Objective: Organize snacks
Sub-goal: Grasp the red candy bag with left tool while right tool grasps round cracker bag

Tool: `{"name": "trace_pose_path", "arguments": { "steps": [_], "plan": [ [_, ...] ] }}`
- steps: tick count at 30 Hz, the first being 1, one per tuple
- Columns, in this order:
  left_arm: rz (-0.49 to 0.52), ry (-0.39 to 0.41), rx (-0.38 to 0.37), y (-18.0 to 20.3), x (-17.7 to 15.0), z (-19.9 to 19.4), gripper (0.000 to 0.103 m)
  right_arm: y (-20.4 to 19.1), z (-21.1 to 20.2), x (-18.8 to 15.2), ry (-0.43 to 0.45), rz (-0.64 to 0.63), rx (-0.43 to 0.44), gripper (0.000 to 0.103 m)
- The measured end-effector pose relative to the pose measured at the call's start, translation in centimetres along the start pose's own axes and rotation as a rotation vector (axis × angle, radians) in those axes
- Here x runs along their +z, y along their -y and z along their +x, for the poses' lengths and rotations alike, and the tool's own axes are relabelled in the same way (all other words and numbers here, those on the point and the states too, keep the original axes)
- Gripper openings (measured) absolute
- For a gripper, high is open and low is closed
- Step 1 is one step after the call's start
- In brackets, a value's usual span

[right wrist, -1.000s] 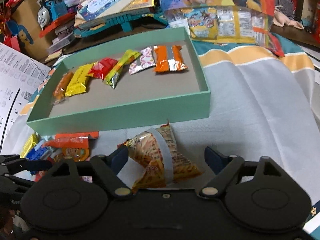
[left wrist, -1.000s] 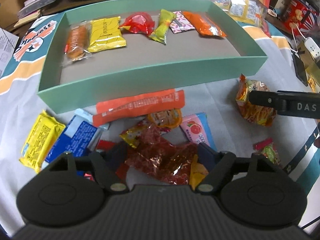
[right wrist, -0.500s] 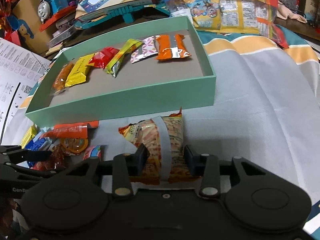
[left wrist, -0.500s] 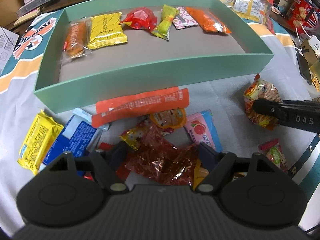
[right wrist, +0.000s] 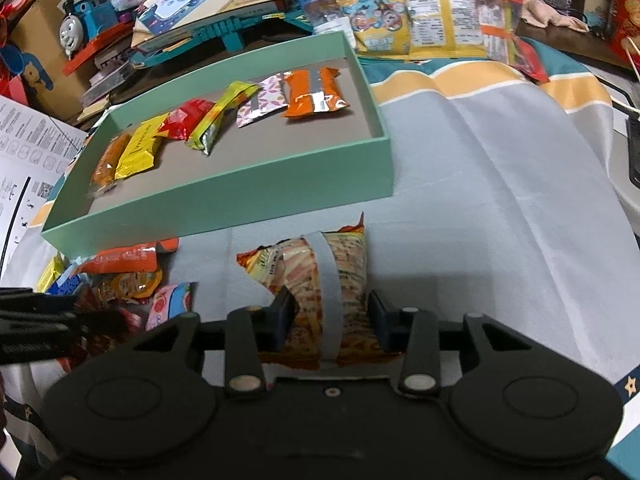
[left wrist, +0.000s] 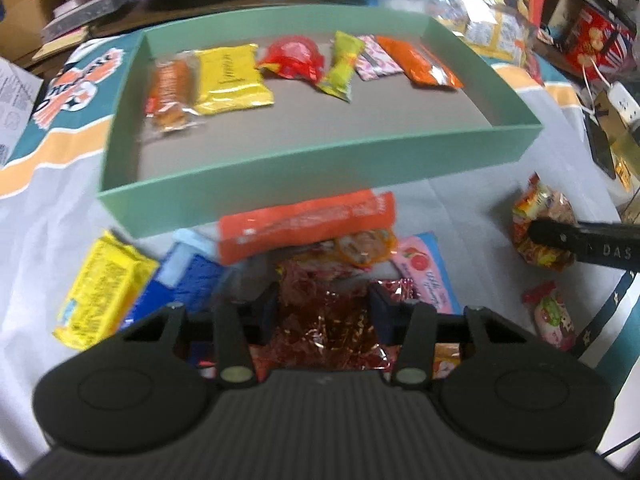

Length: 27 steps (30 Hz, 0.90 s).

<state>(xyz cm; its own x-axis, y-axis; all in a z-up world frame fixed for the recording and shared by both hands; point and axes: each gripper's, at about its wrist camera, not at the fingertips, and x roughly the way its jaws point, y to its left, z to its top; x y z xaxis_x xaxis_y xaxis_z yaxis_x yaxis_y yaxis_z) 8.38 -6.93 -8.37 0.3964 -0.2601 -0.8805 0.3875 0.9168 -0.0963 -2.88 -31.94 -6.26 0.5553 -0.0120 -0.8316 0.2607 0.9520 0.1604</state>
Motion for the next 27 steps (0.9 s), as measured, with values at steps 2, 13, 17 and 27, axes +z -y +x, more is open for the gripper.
{"name": "trace_pose_path", "arguments": {
  "steps": [2,13,17,27],
  "plan": [
    [-0.013,-0.006,-0.009,-0.8,-0.2,-0.4,0.046,0.1,-0.1,-0.3,0.007,0.004,0.001,0.039],
    [0.063,-0.03,0.044,-0.1,-2.2,-0.5,0.078,0.3,0.0,-0.7,0.015,0.021,0.011,0.039],
    [0.121,-0.024,0.073,1.1,-2.5,0.1,0.057,0.1,0.2,-0.7,0.014,0.025,0.011,0.04],
    [0.102,0.071,0.038,1.2,-1.4,-2.9,0.023,-0.3,-0.4,-0.7,0.039,0.019,0.011,0.035]
  ]
}}
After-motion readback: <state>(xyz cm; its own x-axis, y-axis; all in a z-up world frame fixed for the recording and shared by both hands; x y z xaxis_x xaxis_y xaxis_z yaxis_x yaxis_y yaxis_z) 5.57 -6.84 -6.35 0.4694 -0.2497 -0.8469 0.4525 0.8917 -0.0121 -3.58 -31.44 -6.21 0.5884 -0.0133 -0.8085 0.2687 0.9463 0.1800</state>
